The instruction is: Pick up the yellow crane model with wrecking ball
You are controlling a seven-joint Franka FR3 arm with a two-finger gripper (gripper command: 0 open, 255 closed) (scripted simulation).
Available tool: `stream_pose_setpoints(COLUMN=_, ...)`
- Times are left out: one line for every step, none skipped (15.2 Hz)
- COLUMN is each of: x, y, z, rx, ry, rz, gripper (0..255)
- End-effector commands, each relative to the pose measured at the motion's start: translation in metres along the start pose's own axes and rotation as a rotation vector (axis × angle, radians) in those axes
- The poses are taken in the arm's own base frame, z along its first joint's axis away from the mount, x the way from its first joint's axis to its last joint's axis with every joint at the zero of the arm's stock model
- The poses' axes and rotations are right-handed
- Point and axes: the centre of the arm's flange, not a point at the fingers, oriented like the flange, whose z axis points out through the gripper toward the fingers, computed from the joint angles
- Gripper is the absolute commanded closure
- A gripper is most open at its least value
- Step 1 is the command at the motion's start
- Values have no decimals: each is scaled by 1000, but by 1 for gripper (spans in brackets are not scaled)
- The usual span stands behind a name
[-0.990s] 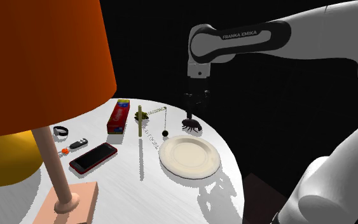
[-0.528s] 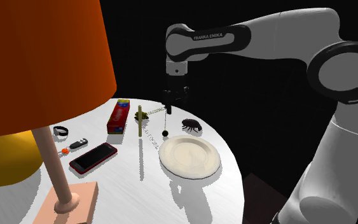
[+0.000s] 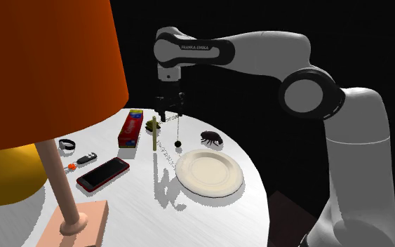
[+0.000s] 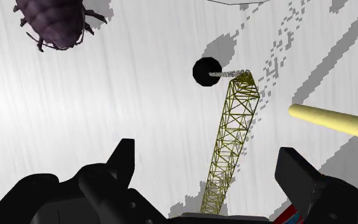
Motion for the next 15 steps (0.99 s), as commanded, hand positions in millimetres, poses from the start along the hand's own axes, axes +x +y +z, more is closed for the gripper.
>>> stream_pose_setpoints(x=22, y=-9, z=-2, rx=-8, ry=5, rz=-8, gripper=0)
stream_pose_setpoints(x=34, y=-14, z=-3, rx=-12, ry=8, rz=-13, gripper=0)
stream_pose_setpoints(x=36, y=-15, z=-3, rx=-12, ry=8, rz=-13, gripper=0)
stream_pose_setpoints(x=37, y=-15, z=2, rx=-12, ry=8, rz=-13, gripper=0)
stream_pose_setpoints(x=37, y=-14, z=8, rx=-12, ry=8, rz=-13, gripper=0)
stream_pose_setpoints(x=38, y=-14, z=13, rx=-12, ry=8, rz=-13, gripper=0)
stream_pose_setpoints(x=39, y=-14, z=18, rx=-12, ry=8, rz=-13, gripper=0)
stream_pose_setpoints(x=40, y=-14, z=23, rx=-12, ry=8, rz=-13, gripper=0)
stream_pose_setpoints(x=40, y=-14, z=29, rx=-12, ry=8, rz=-13, gripper=0)
stream_pose_setpoints(x=42, y=-14, z=37, rx=-12, ry=8, rz=-13, gripper=0)
stream_pose_setpoints(x=42, y=-14, z=37, rx=-12, ry=8, rz=-13, gripper=0)
stream_pose_setpoints(x=42, y=-14, z=37, rx=-12, ry=8, rz=-13, gripper=0)
stream_pose_setpoints(x=42, y=-14, z=37, rx=-12, ry=8, rz=-13, gripper=255)
stream_pose_setpoints(x=42, y=-14, z=37, rx=-12, ry=8, rz=-13, gripper=255)
stream_pose_setpoints(x=42, y=-14, z=37, rx=-12, ry=8, rz=-13, gripper=255)
